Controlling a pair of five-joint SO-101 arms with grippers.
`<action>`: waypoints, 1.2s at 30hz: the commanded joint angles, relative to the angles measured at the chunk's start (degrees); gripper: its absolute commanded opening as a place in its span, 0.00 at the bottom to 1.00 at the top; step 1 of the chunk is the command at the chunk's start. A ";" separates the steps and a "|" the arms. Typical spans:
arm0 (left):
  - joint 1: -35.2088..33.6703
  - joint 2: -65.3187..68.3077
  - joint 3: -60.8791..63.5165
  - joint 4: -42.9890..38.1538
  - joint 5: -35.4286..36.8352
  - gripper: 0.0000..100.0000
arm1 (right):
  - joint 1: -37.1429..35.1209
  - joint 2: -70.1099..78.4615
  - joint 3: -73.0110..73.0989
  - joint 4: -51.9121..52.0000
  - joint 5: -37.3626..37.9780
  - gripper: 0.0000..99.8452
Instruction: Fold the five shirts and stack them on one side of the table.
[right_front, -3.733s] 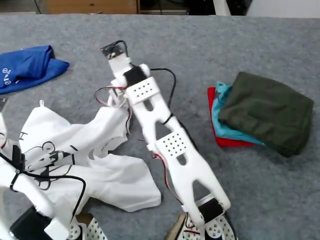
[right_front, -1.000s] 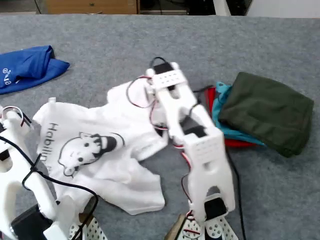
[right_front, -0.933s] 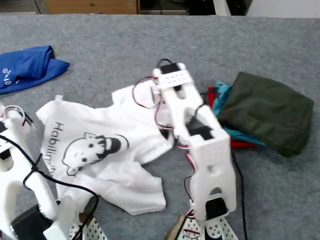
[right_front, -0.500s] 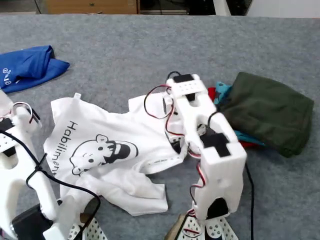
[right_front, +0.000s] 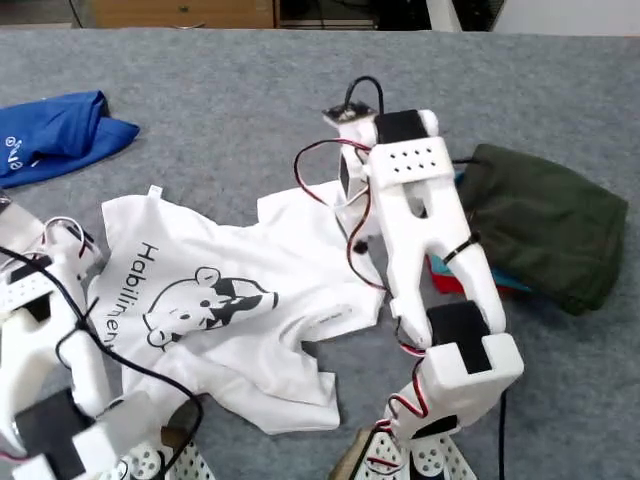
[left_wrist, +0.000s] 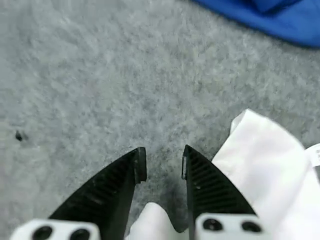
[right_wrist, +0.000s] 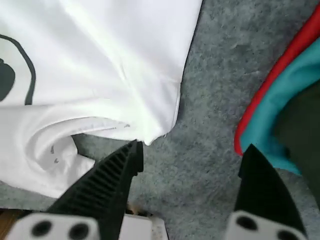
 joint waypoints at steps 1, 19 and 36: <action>0.35 2.24 -5.19 1.49 0.53 0.14 | 1.19 -3.91 -3.38 0.97 0.62 0.31; -0.26 5.58 -9.05 4.66 0.88 0.14 | 1.01 46.46 -55.96 -2.90 0.00 0.20; -0.18 5.41 -8.70 4.66 0.62 0.14 | 0.84 62.29 -78.90 0.26 -2.29 0.21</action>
